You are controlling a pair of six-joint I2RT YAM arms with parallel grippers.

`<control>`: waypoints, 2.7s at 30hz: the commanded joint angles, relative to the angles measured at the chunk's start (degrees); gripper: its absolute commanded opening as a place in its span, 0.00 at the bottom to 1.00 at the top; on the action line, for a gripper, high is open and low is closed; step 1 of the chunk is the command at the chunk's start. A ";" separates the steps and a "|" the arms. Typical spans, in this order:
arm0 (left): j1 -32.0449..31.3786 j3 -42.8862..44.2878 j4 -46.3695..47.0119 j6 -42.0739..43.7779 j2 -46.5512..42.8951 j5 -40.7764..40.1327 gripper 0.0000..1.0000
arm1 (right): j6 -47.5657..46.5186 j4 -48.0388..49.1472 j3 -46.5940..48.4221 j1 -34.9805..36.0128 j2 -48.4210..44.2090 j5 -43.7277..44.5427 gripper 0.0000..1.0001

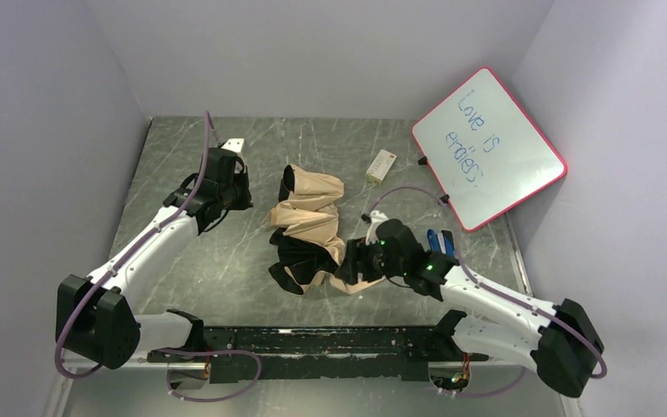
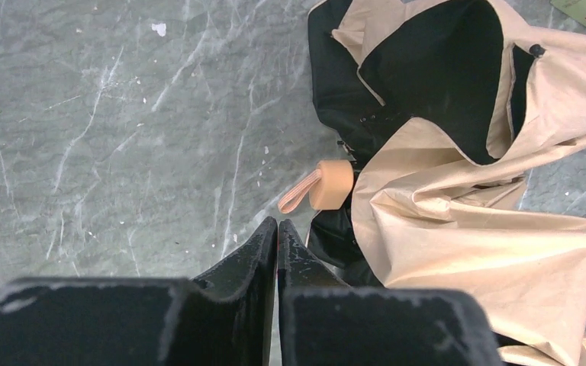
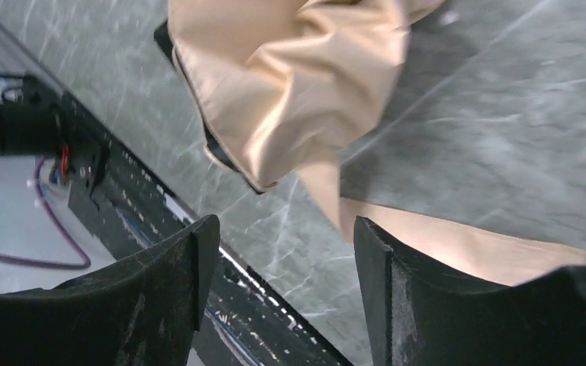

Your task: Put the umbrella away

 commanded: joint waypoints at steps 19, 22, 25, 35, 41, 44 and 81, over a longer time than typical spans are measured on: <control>0.82 -1.68 0.89 0.94 0.44 1.59 0.05 | -4.31 31.52 -9.39 5.82 17.71 -3.85 0.72; 0.82 -1.87 1.13 0.94 0.60 2.05 0.05 | -2.34 33.59 -10.87 5.97 17.68 -6.31 0.69; 0.90 -1.83 1.19 0.81 0.81 2.21 0.05 | -0.11 36.62 -12.75 6.32 17.47 -8.37 0.66; 0.91 -2.24 1.36 0.53 0.91 2.33 0.05 | 5.11 42.69 -15.66 9.20 17.16 -11.04 0.45; 0.98 -2.07 1.15 0.73 0.81 2.52 0.05 | 5.87 44.94 -14.90 10.68 17.79 -11.09 0.28; 1.00 -2.16 0.92 0.92 0.54 2.23 0.05 | 7.50 47.09 -14.77 11.08 17.31 -12.19 0.21; 1.17 -2.81 1.08 0.93 1.67 4.25 0.05 | 13.18 9.63 -9.23 12.39 4.32 12.36 0.42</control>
